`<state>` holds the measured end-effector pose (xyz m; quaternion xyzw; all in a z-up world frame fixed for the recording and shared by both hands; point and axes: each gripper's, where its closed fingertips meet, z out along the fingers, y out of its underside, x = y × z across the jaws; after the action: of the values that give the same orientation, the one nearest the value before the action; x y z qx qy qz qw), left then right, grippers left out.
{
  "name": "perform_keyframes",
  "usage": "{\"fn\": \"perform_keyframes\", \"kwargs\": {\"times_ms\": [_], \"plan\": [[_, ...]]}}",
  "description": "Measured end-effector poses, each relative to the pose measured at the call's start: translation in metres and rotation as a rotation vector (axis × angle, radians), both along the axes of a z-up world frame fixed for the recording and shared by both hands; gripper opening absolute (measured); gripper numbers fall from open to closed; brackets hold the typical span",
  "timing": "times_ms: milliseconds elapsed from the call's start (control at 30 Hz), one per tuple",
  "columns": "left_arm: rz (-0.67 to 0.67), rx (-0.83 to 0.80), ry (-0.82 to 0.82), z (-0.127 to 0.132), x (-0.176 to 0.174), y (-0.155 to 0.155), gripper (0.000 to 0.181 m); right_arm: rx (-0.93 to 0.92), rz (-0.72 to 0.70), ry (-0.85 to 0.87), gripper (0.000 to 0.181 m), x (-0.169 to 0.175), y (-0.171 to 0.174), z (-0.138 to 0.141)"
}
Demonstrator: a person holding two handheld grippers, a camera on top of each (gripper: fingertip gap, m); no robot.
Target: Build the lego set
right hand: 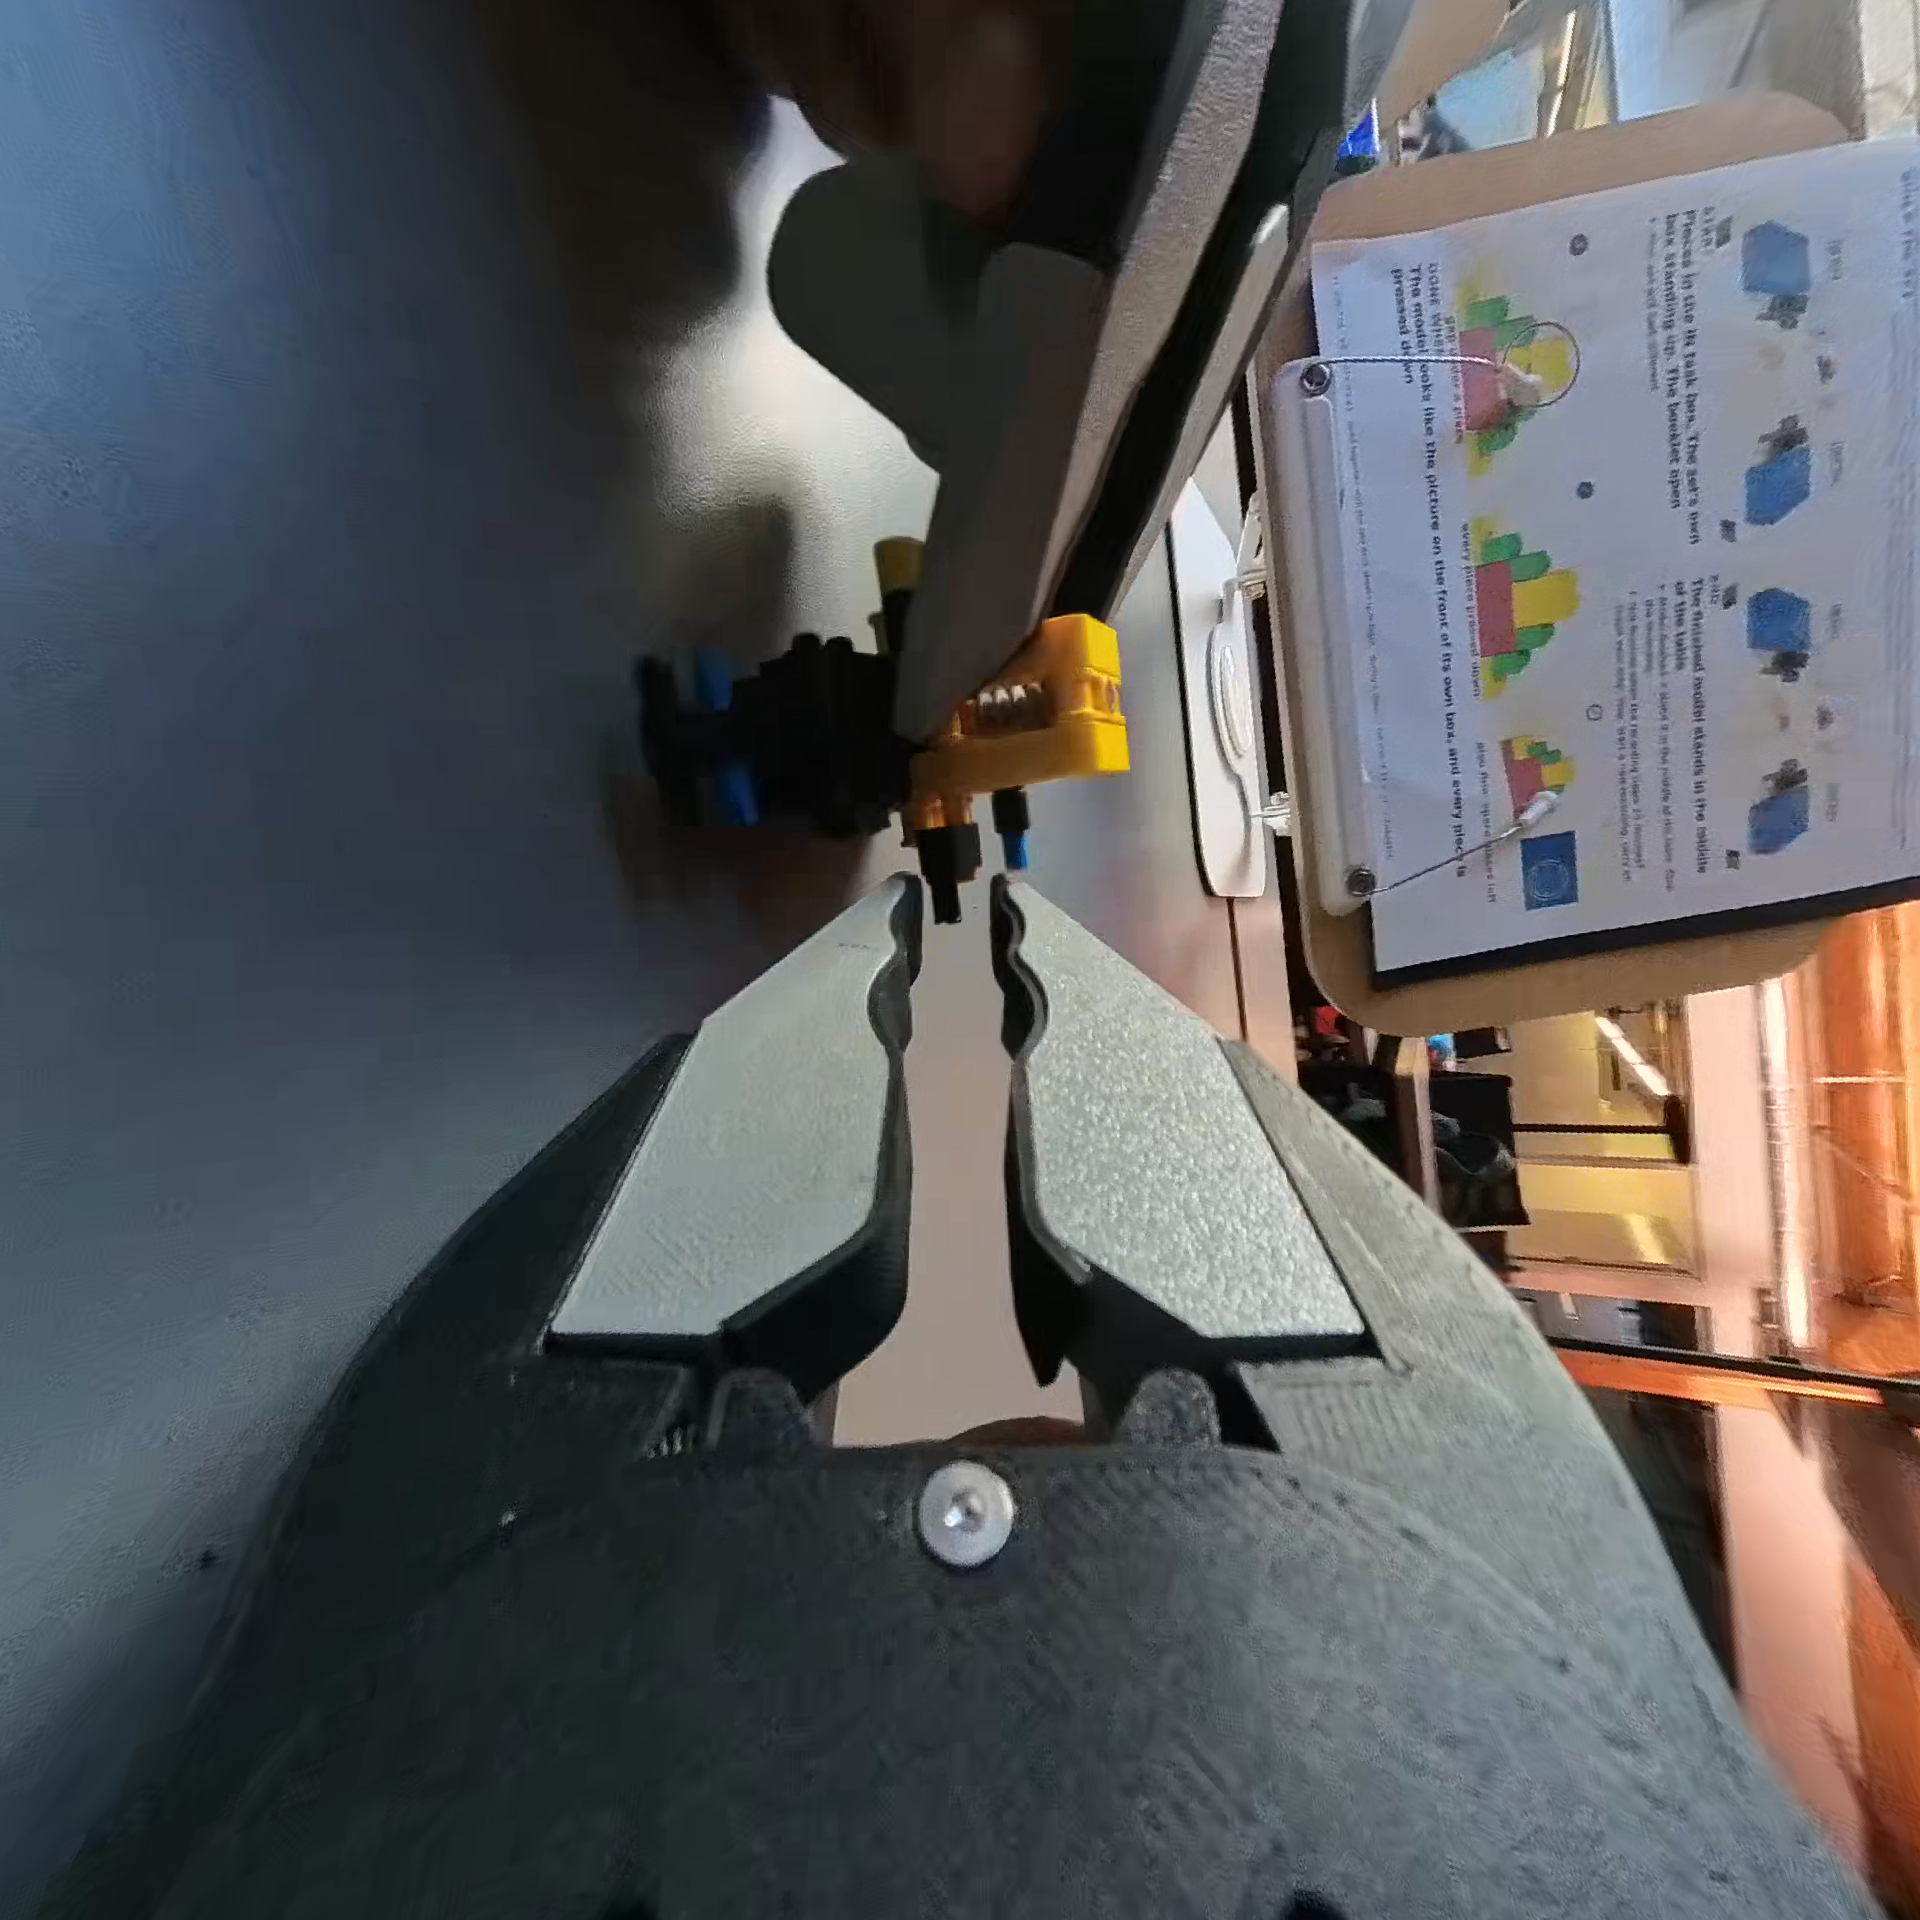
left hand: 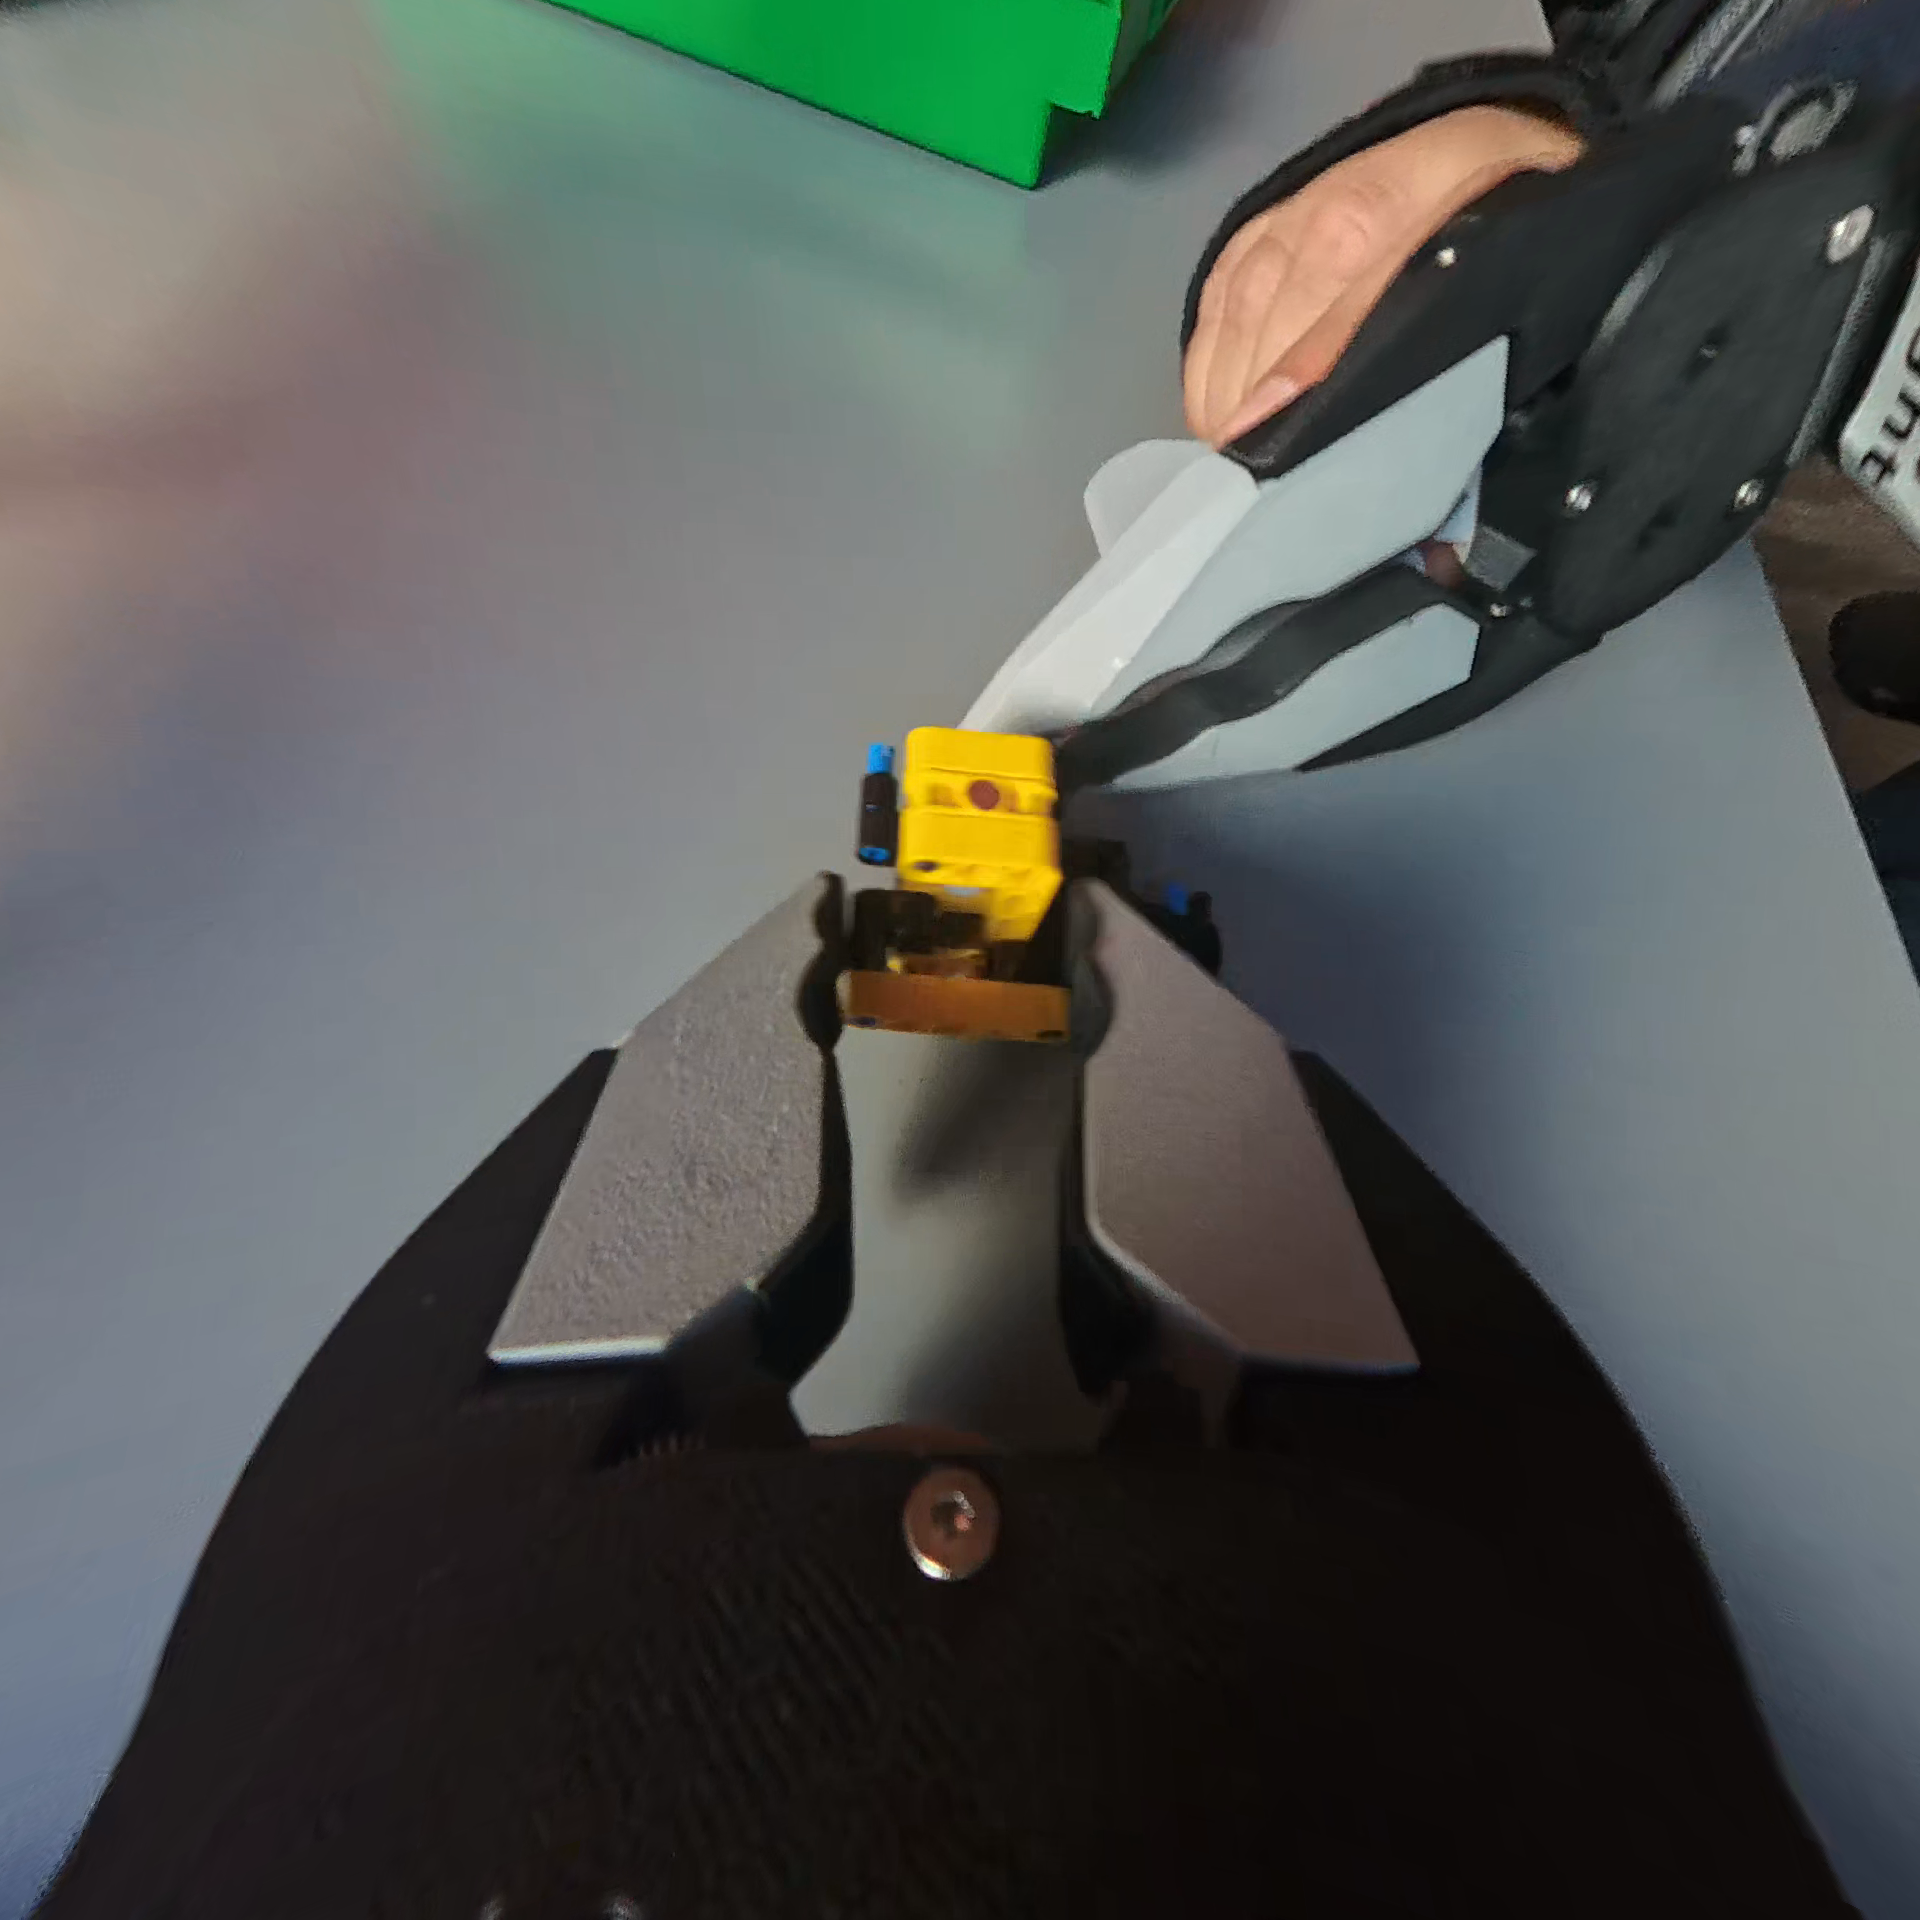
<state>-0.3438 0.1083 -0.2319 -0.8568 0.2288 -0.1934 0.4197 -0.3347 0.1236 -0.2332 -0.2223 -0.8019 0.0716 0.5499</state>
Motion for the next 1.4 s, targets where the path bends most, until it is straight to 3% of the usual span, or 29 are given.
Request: {"fn": "perform_keyframes", "kwargs": {"times_ms": [133,300,567,633,667,700,767,833,933,1000,1067,1167,1267,1333,1400], "plan": [[0.045,-0.002,-0.03,0.002,-0.004,0.004,0.032,0.12,-0.007,0.028,0.002,-0.001,0.002,0.0],[0.039,-0.053,-0.063,-0.002,0.004,0.007,0.042,0.146,-0.003,0.052,0.002,-0.003,-0.001,0.005],[0.07,-0.061,-0.073,-0.002,0.004,0.012,0.034,0.372,0.015,0.086,0.002,-0.004,0.004,0.006],[0.1,-0.062,-0.075,-0.002,0.0,0.014,0.033,0.441,0.01,0.103,0.0,-0.007,0.013,0.006],[0.098,-0.06,-0.076,-0.002,0.0,0.013,0.032,0.459,-0.078,0.057,0.002,-0.008,0.034,0.002],[0.072,-0.072,-0.095,-0.002,0.003,0.007,0.032,0.431,-0.17,-0.002,0.002,-0.006,0.062,-0.004],[0.09,-0.081,-0.121,-0.001,0.0,0.003,0.032,0.303,-0.214,-0.001,0.002,-0.002,0.091,0.002],[0.132,-0.073,-0.122,-0.001,-0.006,0.008,0.033,0.134,-0.14,0.054,0.002,-0.003,0.08,0.014],[0.13,-0.079,-0.134,-0.001,-0.007,0.011,0.033,0.035,-0.076,0.157,0.002,-0.008,0.067,0.036],[0.142,-0.079,-0.138,-0.001,-0.009,0.012,0.034,-0.04,-0.075,0.148,0.002,-0.005,0.07,0.036],[0.143,-0.081,-0.143,-0.001,-0.009,0.012,0.034,-0.094,-0.112,0.224,0.002,0.002,0.081,0.057],[0.136,-0.085,-0.149,-0.001,-0.008,0.012,0.034,-0.123,-0.279,0.502,0.001,0.029,0.124,0.13],[0.133,-0.083,-0.144,-0.001,-0.008,0.012,0.034,-0.143,-0.545,0.721,0.001,0.09,0.199,0.192],[0.132,-0.079,-0.136,-0.001,-0.007,0.012,0.034,-0.252,-0.712,0.783,0.001,0.136,0.251,0.207],[0.131,-0.076,-0.127,-0.001,-0.007,0.012,0.035,-0.433,-0.834,0.703,0.001,0.169,0.296,0.189]]}}
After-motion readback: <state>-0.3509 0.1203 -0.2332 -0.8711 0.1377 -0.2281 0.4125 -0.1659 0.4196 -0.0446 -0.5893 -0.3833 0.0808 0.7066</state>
